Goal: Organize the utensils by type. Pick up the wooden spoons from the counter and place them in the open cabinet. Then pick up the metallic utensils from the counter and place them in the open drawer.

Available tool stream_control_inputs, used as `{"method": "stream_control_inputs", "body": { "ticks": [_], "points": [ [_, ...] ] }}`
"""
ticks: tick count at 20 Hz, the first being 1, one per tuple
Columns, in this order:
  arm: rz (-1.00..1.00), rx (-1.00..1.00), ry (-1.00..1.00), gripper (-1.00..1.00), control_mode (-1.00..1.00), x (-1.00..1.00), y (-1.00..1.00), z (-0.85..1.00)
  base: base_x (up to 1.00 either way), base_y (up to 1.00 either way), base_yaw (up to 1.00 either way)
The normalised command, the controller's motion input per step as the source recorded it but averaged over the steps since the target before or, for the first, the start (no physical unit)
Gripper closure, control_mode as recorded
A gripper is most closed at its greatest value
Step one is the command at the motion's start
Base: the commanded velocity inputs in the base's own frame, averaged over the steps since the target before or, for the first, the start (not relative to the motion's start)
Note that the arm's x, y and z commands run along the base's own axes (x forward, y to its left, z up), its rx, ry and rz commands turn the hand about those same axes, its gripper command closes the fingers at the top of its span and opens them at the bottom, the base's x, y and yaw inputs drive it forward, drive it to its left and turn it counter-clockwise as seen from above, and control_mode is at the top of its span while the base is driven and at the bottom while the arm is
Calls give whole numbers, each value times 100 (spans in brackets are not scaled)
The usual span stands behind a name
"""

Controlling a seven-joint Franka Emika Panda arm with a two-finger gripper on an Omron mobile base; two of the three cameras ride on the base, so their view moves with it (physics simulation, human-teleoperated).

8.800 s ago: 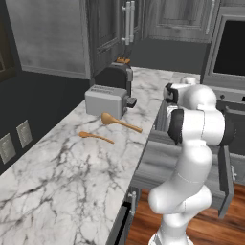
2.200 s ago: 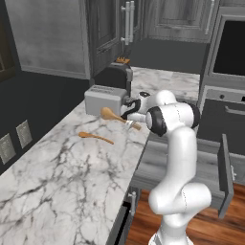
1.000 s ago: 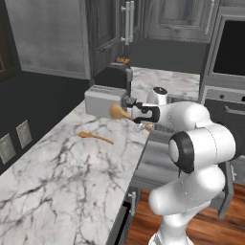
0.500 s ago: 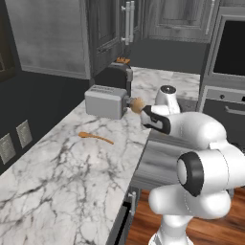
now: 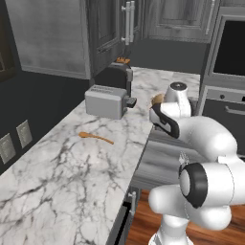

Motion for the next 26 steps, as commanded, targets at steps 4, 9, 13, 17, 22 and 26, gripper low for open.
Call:
{"method": "stream_control_inputs", "body": {
  "ticks": [4, 9, 13, 17, 22, 26],
  "points": [
    [-38, 8, 3, 100, -100, -4, -37, 13, 0, 0, 0],
    [-12, 0, 4, 100, -100, 9, -16, 0, 0, 0, 0],
    [0, 0, 0, 100, -100, 0, -23, 0, 0, 0, 0],
    [20, 4, 3, 100, -100, 0, -8, 1, 0, 0, 0],
    [23, 1, 3, 100, -100, 0, 0, 28, 0, 0, 0],
    [8, 3, 2, 100, -100, 0, 0, 50, 0, 0, 0]
  ]
}}
